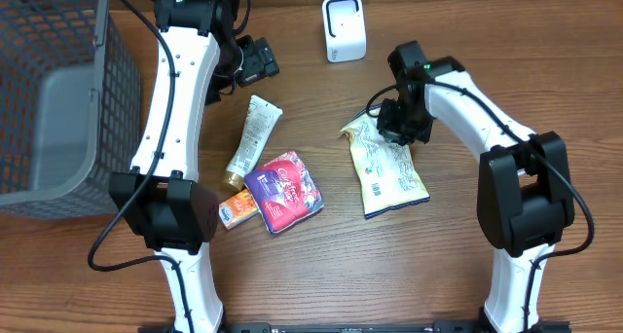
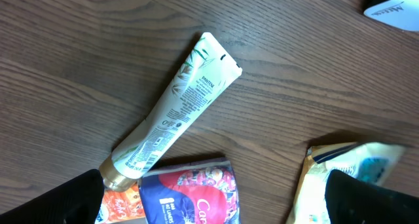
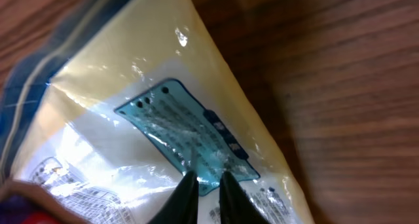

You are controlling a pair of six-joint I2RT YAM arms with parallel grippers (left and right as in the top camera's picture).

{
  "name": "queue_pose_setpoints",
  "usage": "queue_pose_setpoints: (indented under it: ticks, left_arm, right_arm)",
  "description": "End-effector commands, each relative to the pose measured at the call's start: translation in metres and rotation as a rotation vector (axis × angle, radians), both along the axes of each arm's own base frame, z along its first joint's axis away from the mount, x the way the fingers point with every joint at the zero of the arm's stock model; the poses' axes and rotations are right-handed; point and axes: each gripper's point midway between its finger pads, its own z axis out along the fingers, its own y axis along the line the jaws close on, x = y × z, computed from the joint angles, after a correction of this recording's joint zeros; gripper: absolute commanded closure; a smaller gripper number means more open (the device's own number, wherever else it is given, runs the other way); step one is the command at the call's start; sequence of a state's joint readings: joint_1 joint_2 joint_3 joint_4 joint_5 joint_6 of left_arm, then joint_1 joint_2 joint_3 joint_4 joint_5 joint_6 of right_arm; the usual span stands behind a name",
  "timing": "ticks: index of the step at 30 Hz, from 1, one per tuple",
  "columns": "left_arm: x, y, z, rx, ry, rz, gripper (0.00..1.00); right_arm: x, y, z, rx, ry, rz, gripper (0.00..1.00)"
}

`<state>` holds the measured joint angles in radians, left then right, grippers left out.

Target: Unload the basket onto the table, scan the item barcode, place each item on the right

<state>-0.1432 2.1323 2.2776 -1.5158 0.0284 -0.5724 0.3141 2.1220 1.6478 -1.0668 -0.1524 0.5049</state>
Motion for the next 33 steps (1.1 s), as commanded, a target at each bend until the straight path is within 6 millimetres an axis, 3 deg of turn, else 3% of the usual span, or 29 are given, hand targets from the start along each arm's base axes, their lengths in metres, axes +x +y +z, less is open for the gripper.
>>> queue_pose_setpoints:
  ticks: [1, 3, 6, 14, 20, 24, 27, 31, 33]
  left_arm:
    - [0.002, 0.001, 0.011, 0.008, -0.032, -0.011, 0.00]
    - [0.002, 0.001, 0.011, 0.008, -0.032, -0.011, 0.00]
    - [0.002, 0.001, 0.011, 0.008, -0.032, -0.011, 0.00]
    - [0.001, 0.001, 0.010, 0.008, -0.031, -0.011, 0.00]
    - [0.000, 0.001, 0.010, 0.008, -0.027, -0.011, 0.00]
    - [0.000, 0.001, 0.010, 0.009, -0.025, -0.011, 0.00]
    - [-0.001, 0.001, 0.010, 0.009, -0.020, -0.011, 0.00]
    - [-0.003, 0.001, 0.010, 0.010, -0.013, -0.011, 0.00]
    - [-0.003, 0.001, 0.009, 0.010, -0.012, -0.011, 0.00]
  right_arm:
    - [0.025, 0.013, 0.052, 0.068, -0.108, 0.019, 0.81]
    - [0.024, 0.028, 0.063, 0.140, -0.114, 0.079, 0.76]
    - [0.019, 0.039, 0.064, 0.181, -0.103, 0.104, 0.76]
    - [0.017, 0.047, 0.031, 0.168, -0.119, 0.092, 0.77]
    - [0.017, 0.048, -0.010, 0.197, -0.139, 0.003, 0.95]
    - [0.014, 0.037, -0.025, 0.141, -0.149, -0.010, 0.96]
    - [0.018, 0.034, -0.012, 0.129, -0.147, -0.009, 0.96]
    - [0.031, 0.033, 0.047, 0.105, -0.201, 0.063, 0.96]
    - [0.033, 0.034, 0.067, 0.104, -0.213, 0.087, 0.90]
